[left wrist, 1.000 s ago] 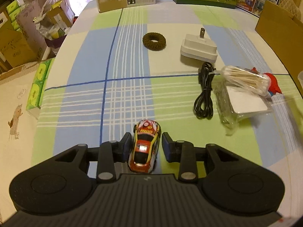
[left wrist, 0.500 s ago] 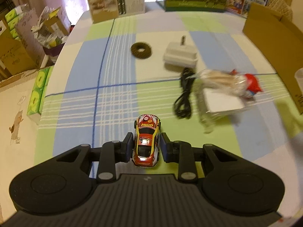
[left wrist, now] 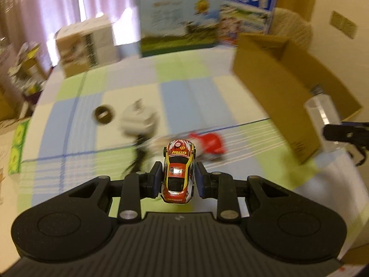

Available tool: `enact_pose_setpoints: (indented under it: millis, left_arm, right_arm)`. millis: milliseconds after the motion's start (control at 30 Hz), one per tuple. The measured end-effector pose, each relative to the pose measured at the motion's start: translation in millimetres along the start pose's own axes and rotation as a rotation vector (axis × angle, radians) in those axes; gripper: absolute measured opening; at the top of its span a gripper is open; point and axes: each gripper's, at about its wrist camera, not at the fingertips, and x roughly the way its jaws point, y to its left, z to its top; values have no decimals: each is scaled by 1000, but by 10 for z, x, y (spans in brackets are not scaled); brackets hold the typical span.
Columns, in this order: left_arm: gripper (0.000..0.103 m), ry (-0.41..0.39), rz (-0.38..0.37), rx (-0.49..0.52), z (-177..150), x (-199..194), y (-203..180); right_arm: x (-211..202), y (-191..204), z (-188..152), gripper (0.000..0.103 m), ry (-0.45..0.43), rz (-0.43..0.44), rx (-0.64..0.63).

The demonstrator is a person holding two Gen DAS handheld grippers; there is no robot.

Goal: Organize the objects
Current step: 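Carry the toy car and clear cup over the cardboard box with both tools, then release the clear cup from the right tool while the left tool releases the toy car into the box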

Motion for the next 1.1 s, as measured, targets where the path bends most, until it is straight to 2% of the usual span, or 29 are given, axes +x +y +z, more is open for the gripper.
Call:
enact_pose_setpoints:
  millis: [433,667,867,1100]
  left_arm:
    - [25,-76,-155,138,611,235,-1301]
    - [25,-90,-199,171,911,489,-1861]
    - [26,-71,-198,171,1111,744,-2191]
    - [26,-23,-170,169,1279,1096,-2364]
  right_arm:
    - [-304,-857,270,49,-38,-79,2]
    - [-257,-1329,499,49,-36,-116,-33]
    - [-51,-1650,683,49,-1,-128,-73]
    - [275,-1912,896,49,51,-134,-131]
